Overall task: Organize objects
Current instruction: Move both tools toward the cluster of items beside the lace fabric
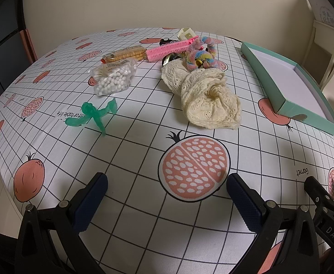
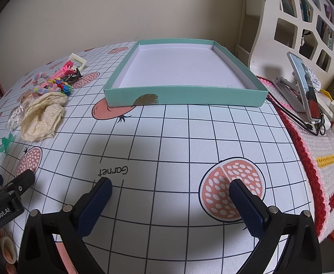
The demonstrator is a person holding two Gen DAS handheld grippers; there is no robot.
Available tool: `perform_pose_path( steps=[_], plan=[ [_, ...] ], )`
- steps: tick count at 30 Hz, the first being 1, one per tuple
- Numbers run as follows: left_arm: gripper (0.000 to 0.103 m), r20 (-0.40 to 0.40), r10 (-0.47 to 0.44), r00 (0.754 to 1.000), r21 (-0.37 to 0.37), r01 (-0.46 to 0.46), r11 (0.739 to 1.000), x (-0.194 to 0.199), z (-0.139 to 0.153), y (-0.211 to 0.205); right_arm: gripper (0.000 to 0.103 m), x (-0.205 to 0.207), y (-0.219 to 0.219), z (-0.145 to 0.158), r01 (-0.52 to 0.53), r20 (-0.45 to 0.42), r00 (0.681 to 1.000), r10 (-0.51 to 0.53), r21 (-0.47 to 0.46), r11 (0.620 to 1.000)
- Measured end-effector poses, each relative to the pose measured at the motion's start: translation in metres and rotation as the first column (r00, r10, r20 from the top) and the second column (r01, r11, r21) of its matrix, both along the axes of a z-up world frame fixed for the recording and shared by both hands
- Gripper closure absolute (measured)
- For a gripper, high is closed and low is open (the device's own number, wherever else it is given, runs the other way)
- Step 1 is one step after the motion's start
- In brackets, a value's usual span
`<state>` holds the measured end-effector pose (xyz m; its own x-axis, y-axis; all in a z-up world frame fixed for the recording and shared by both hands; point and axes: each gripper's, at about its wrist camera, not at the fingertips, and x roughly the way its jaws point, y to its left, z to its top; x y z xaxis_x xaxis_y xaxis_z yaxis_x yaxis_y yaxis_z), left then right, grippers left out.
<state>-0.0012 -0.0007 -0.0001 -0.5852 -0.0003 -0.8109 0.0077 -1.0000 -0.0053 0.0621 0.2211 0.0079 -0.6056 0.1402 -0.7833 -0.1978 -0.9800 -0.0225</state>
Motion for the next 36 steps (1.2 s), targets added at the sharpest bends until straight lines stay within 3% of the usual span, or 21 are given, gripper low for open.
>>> perform_pose_path(
  steps=[21, 25, 31, 36],
  plan=[
    [0.000, 0.018, -0.001, 1.000, 0.025, 0.001, 1.000, 0.002, 0.003, 0.001, 0.000, 0.000, -0.004, 0.004, -0.007, -0.001, 1.000, 0.007, 0.019, 1.000],
    [0.000, -0.010, 0.019, 1.000, 0.063, -0.018, 0.998, 0.003, 0.020, -0.002, 0.000, -0.007, -0.010, 0.026, -0.040, -0.044, 0.998, 0.041, 0.020, 0.999],
    [0.000, -0.053, 0.037, 0.998, 0.058, -0.034, 0.998, -0.015, 0.071, -0.014, 0.000, -0.023, -0.021, 0.089, -0.100, -0.137, 0.985, 0.102, 0.021, 0.995],
    [0.000, -0.025, 0.069, 0.997, 0.102, -0.066, 0.993, -0.046, 0.107, -0.040, 0.000, -0.043, -0.038, 0.132, -0.165, -0.169, 0.971, 0.169, 0.037, 0.986]
  ],
)
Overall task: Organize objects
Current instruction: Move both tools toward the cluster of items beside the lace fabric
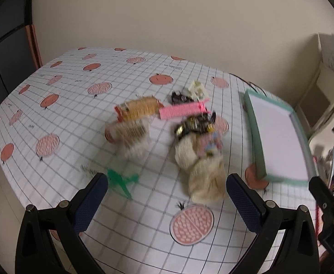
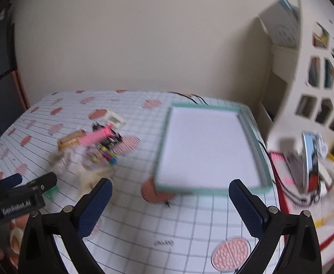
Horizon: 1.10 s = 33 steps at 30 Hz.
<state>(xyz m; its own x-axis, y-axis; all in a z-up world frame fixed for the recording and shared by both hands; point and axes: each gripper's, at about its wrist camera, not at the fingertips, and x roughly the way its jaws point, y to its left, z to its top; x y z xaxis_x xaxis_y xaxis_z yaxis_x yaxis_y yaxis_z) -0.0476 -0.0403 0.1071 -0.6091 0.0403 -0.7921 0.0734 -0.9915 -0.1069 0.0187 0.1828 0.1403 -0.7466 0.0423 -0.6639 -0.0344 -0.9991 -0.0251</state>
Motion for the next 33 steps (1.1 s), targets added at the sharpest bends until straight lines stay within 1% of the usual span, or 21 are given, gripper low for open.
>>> perform_pose_path(
  steps=[2, 3, 7, 9, 12, 16, 18, 20, 23, 25, 26, 28, 30, 33],
  plan=[
    [0.000, 0.005, 0.011, 1.000, -0.011, -0.011, 1.000, -0.011, 0.010, -0.010, 0.000, -0.010, -0.011, 0.010, -0.032, -0.001, 0.999, 0.032, 0.008, 0.999],
    [0.000, 0.017, 0.011, 1.000, -0.004, -0.011, 1.000, -0.017, 0.013, -0.016, 0.000, -0.016, -0.017, 0.012, -0.050, 0.005, 0.999, 0.050, 0.014, 0.999],
    [0.000, 0.079, 0.038, 0.996, -0.007, -0.038, 0.999, -0.035, 0.011, -0.034, 0.000, -0.036, -0.037, 0.012, -0.097, 0.050, 0.994, 0.097, -0.004, 0.995],
    [0.000, 0.128, 0.058, 0.990, 0.010, -0.059, 0.998, -0.043, 0.002, -0.044, 0.000, -0.046, -0.046, 0.006, -0.112, 0.086, 0.990, 0.112, -0.011, 0.994],
    [0.000, 0.201, 0.063, 0.978, 0.046, -0.074, 0.996, -0.052, -0.014, -0.054, 0.000, -0.059, -0.059, -0.005, -0.143, 0.141, 0.980, 0.143, -0.011, 0.990],
    [0.000, 0.271, 0.084, 0.959, 0.086, -0.111, 0.990, -0.058, -0.034, -0.064, 0.002, -0.073, -0.072, -0.023, -0.171, 0.204, 0.964, 0.171, -0.020, 0.985],
    [0.003, 0.307, 0.086, 0.948, 0.119, -0.128, 0.985, -0.060, -0.043, -0.071, 0.002, -0.076, -0.076, -0.035, -0.179, 0.224, 0.957, 0.182, -0.035, 0.983],
    [0.005, 0.334, 0.108, 0.936, 0.114, -0.154, 0.981, -0.060, -0.051, -0.074, 0.003, -0.081, -0.078, -0.047, -0.183, 0.250, 0.950, 0.188, -0.044, 0.982],
    [0.009, 0.373, 0.113, 0.921, 0.147, -0.178, 0.973, -0.059, -0.061, -0.078, 0.006, -0.089, -0.080, -0.054, -0.173, 0.256, 0.950, 0.181, -0.053, 0.984],
    [0.009, 0.391, 0.112, 0.913, 0.157, -0.186, 0.970, -0.058, -0.066, -0.078, 0.008, -0.093, -0.080, -0.056, -0.172, 0.247, 0.951, 0.184, -0.069, 0.983],
    [0.009, 0.400, 0.115, 0.910, 0.160, -0.192, 0.968, -0.058, -0.068, -0.078, 0.009, -0.096, -0.080, -0.057, -0.176, 0.246, 0.950, 0.191, -0.083, 0.981],
    [0.011, 0.411, 0.123, 0.904, 0.158, -0.203, 0.966, -0.057, -0.072, -0.079, 0.013, -0.100, -0.082, -0.061, -0.174, 0.257, 0.947, 0.195, -0.101, 0.980],
    [0.021, 0.421, 0.132, 0.897, 0.143, -0.209, 0.967, -0.056, -0.075, -0.078, 0.017, -0.105, -0.084, -0.066, -0.171, 0.272, 0.942, 0.194, -0.107, 0.979],
    [0.022, 0.442, 0.128, 0.888, 0.147, -0.213, 0.966, -0.056, -0.079, -0.076, 0.018, -0.109, -0.088, -0.069, -0.180, 0.274, 0.939, 0.207, -0.122, 0.976]
  ],
)
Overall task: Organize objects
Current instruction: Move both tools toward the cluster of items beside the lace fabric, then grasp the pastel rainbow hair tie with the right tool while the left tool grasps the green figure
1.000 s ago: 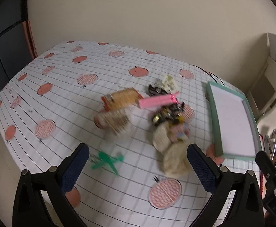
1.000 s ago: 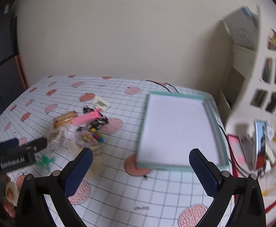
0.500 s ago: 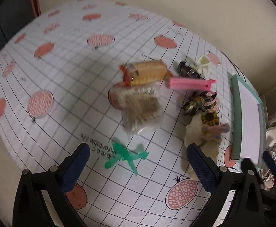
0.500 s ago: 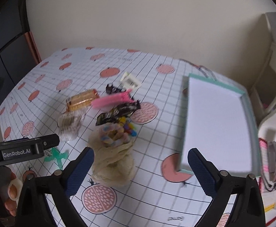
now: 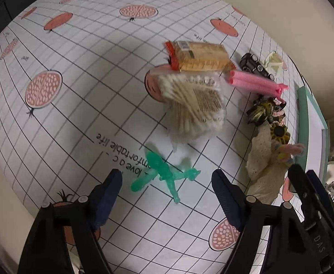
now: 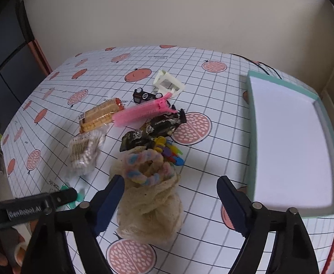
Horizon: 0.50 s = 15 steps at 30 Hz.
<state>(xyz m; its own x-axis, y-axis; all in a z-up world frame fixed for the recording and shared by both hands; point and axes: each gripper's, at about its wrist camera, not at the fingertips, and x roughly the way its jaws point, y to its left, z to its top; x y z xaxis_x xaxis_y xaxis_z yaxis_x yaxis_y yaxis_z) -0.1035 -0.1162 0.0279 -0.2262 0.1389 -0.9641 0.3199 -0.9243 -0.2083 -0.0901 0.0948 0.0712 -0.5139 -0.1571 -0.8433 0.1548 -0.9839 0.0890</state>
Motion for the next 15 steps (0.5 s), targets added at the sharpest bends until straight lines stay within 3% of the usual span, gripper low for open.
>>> perform_pose_path(
  steps=[15],
  plan=[
    [0.037, 0.031, 0.002, 1.000, -0.026, -0.001, 1.000, -0.001, -0.005, 0.015, 0.049, -0.015, -0.008, -0.011, -0.005, 0.019, 1.000, 0.006, -0.051, 0.999]
  ],
)
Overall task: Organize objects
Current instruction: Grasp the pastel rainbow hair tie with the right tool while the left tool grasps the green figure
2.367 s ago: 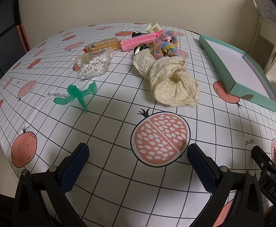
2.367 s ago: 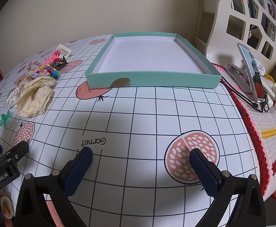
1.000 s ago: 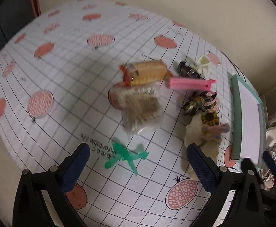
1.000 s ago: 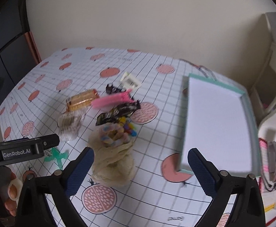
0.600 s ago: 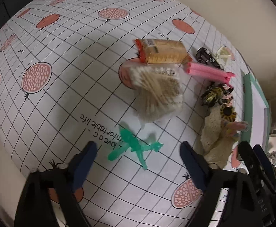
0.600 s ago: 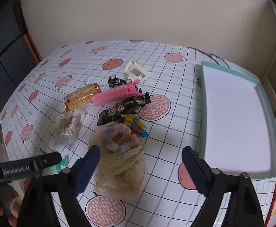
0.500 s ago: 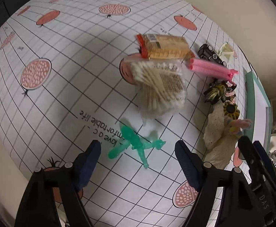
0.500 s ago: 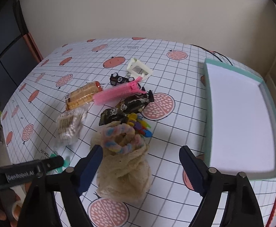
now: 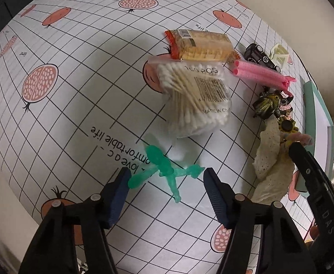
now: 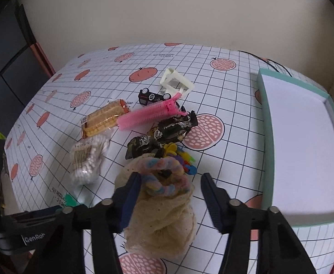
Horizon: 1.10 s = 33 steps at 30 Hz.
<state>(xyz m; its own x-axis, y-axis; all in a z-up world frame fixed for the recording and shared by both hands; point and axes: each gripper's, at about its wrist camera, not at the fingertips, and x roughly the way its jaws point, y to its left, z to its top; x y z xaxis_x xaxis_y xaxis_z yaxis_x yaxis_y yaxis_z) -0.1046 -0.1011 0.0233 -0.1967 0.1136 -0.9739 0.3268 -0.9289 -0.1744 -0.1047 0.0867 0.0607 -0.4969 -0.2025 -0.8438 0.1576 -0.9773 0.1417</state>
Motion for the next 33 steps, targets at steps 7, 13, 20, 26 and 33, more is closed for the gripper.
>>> perform_pose_path(
  steps=[7, 13, 20, 26, 33],
  plan=[
    [0.038, -0.003, 0.005, 1.000, -0.010, -0.005, 1.000, -0.001, 0.004, 0.006, 0.069, 0.000, -0.008, 0.001, -0.019, -0.004, 1.000, 0.019, -0.001, 1.000],
    [0.038, -0.008, 0.013, 1.000, 0.002, -0.013, 1.000, -0.003, 0.007, 0.008, 0.086, 0.001, -0.009, 0.003, -0.026, -0.009, 1.000, 0.026, -0.009, 1.000],
    [0.040, -0.018, 0.020, 1.000, 0.002, -0.020, 1.000, -0.007, 0.014, 0.012, 0.092, 0.002, -0.005, 0.006, -0.029, -0.009, 1.000, 0.028, -0.038, 0.999],
    [0.041, -0.025, 0.024, 0.999, 0.008, -0.024, 1.000, -0.012, 0.020, 0.016, 0.094, 0.005, -0.003, 0.012, -0.031, -0.022, 0.999, 0.030, -0.057, 0.998],
    [0.068, -0.029, 0.026, 0.999, 0.049, -0.024, 0.998, -0.013, 0.021, 0.022, 0.094, 0.010, 0.001, 0.024, -0.030, -0.060, 0.998, 0.026, -0.077, 0.997]
  ],
)
